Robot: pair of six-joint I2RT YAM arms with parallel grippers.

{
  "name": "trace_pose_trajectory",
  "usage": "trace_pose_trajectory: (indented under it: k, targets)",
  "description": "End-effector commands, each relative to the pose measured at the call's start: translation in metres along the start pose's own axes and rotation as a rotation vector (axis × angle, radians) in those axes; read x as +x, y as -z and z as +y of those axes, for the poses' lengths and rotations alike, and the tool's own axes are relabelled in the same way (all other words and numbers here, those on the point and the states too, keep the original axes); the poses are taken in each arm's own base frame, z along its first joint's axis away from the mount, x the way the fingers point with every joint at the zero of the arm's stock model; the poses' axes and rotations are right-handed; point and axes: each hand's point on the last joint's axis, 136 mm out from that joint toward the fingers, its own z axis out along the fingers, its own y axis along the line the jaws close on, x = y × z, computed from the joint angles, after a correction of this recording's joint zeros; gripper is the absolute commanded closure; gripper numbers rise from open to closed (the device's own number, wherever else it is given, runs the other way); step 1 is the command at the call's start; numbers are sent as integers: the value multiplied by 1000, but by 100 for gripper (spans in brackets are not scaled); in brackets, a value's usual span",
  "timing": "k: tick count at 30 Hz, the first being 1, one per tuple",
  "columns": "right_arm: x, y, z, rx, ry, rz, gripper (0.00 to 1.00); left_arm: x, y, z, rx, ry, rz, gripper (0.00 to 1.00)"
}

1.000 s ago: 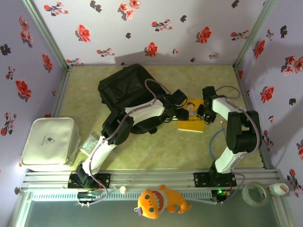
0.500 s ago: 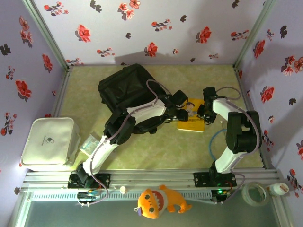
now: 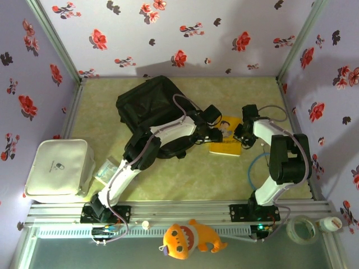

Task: Pack the student bag

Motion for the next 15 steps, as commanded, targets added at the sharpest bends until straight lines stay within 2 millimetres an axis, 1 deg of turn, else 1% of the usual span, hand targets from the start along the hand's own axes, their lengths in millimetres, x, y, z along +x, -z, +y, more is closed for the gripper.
trace_pose_trajectory:
  k: [1,4,8,11,15]
  targets:
    - [34,-19,-3,-21,-30,125,77,-6,47,-70,245,-42,-38,52]
    - [34,-17,-1,-31,-32,121,78,-8,70,-81,295,-48,-69,57]
    - [35,-14,6,-69,-38,128,78,-4,84,-87,339,-39,-80,61]
    - [36,-14,7,-83,-44,127,78,-3,83,-86,347,-29,-81,63]
    - [38,-17,8,-89,-52,138,78,1,64,-78,331,5,-42,65]
